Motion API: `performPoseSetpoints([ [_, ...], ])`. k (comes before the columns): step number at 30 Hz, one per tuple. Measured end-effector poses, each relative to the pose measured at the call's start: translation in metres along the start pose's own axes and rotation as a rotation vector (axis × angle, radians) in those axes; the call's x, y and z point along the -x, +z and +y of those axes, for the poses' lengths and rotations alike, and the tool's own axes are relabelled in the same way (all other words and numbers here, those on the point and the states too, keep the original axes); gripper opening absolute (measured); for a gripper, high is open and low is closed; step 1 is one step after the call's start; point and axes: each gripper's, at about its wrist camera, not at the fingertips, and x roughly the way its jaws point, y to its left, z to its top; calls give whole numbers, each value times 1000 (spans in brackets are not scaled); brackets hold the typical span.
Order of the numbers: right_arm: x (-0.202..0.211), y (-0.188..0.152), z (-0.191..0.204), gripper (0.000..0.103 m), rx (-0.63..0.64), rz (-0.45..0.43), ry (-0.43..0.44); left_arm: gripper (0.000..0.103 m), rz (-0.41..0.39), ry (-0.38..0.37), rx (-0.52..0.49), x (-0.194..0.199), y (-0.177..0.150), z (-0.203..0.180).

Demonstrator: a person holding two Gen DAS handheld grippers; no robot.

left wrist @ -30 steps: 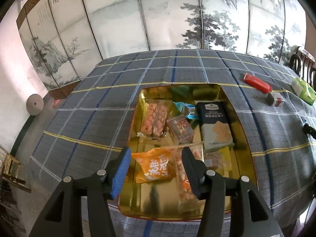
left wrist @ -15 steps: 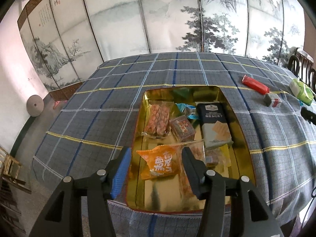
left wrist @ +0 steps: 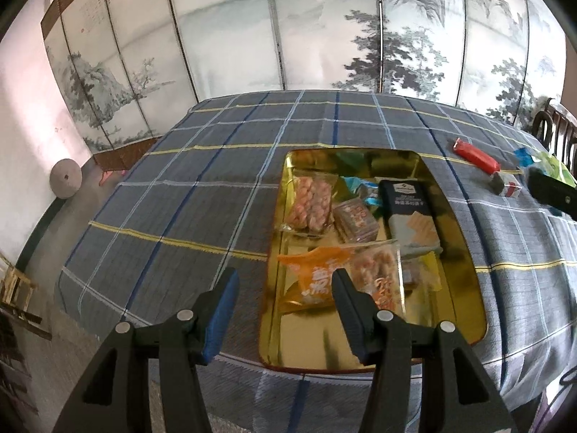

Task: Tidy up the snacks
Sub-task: 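Carry the blue-wrapped candy over the gold tin and open the right gripper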

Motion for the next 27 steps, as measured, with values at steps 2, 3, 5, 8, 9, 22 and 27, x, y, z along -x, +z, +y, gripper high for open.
performPoseSetpoints([
  [2, -10, 0, 12, 28, 3, 18, 25, 55, 4, 2, 5, -1, -2, 4],
  [3, -15, 0, 17, 28, 6, 28, 35, 55, 5, 2, 6, -1, -2, 5],
  [5, -22, 0, 24, 28, 13, 39, 44, 55, 5, 0, 9, 0, -4, 8],
  [8, -34, 0, 35, 28, 25, 58, 53, 55, 5, -1, 6, 1, -6, 10],
  [9, -40, 0, 37, 28, 22, 69, 56, 55, 5, -1, 6, 2, -6, 10],
  [22, -91, 3, 42, 29, -11, 150, 37, 55, -1, 8, -12, -1, -7, 13],
  [27, -104, 3, 45, 30, -14, 166, 39, 55, 10, 8, -8, -5, -8, 16],
])
